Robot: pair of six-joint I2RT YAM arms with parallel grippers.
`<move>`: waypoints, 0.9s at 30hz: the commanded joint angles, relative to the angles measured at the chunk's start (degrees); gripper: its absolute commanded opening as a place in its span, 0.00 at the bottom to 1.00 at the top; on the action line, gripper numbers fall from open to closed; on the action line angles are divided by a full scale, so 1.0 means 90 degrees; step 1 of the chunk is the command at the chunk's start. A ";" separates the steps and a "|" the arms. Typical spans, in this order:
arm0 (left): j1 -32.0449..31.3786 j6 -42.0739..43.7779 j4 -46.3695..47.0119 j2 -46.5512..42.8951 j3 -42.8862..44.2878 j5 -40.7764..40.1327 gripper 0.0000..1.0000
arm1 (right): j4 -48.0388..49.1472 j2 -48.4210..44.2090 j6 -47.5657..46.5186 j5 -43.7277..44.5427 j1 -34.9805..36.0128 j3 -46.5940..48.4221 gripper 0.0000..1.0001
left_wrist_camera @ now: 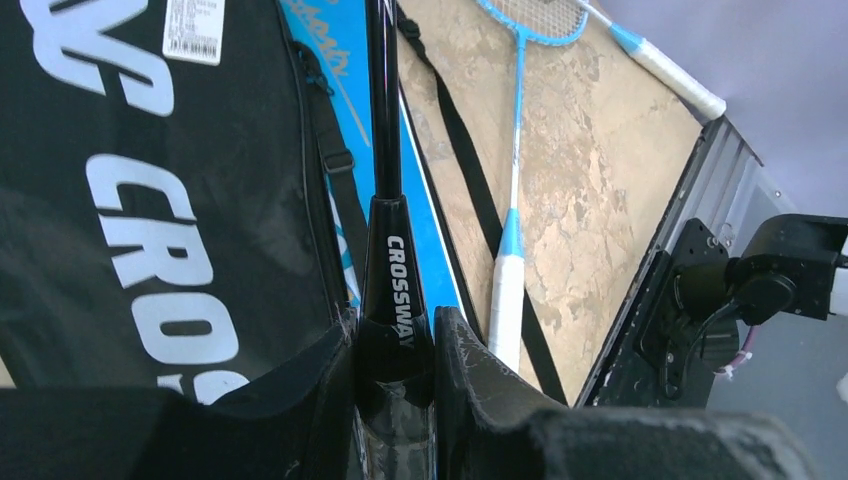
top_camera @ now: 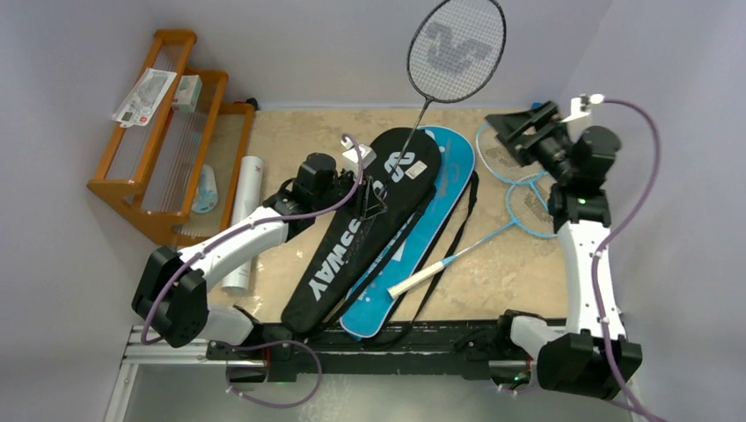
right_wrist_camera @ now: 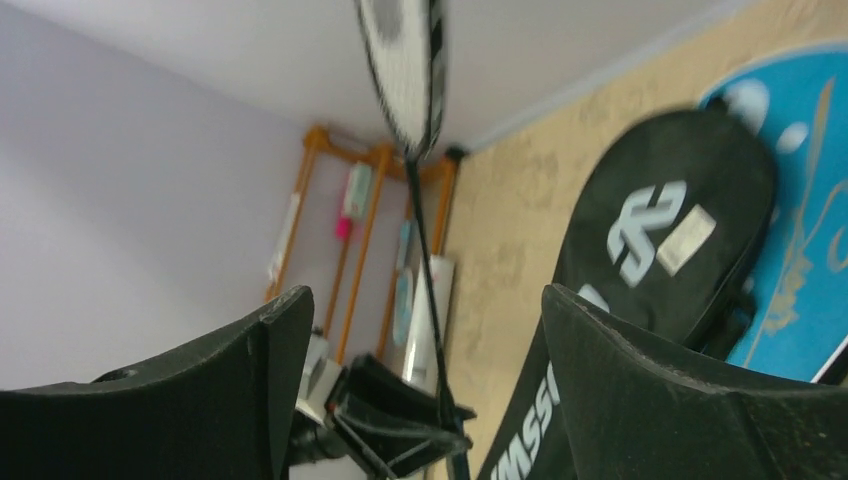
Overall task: Pack up the badminton gear
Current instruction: Pick up the racket from the center of the board, then place the racket in the racket bag.
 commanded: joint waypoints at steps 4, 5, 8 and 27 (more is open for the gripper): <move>-0.0309 -0.0685 0.0158 -0.0024 -0.0380 -0.0550 0.00 | 0.0267 0.0315 -0.0629 0.1020 0.2135 -0.0915 0.77; -0.0369 -0.0706 0.0232 -0.0026 -0.0470 -0.0614 0.00 | 0.0367 0.0418 -0.0617 0.1146 0.2381 -0.1079 0.73; -0.0550 -0.0770 0.0482 -0.0104 -0.0782 -0.0869 0.00 | 0.0648 0.0710 -0.0573 0.1610 0.2996 -0.1477 0.69; -0.1900 -0.0851 0.0807 0.0641 -0.1348 -0.3047 0.00 | -0.1433 0.1903 0.0440 0.4486 0.4028 -0.2046 0.52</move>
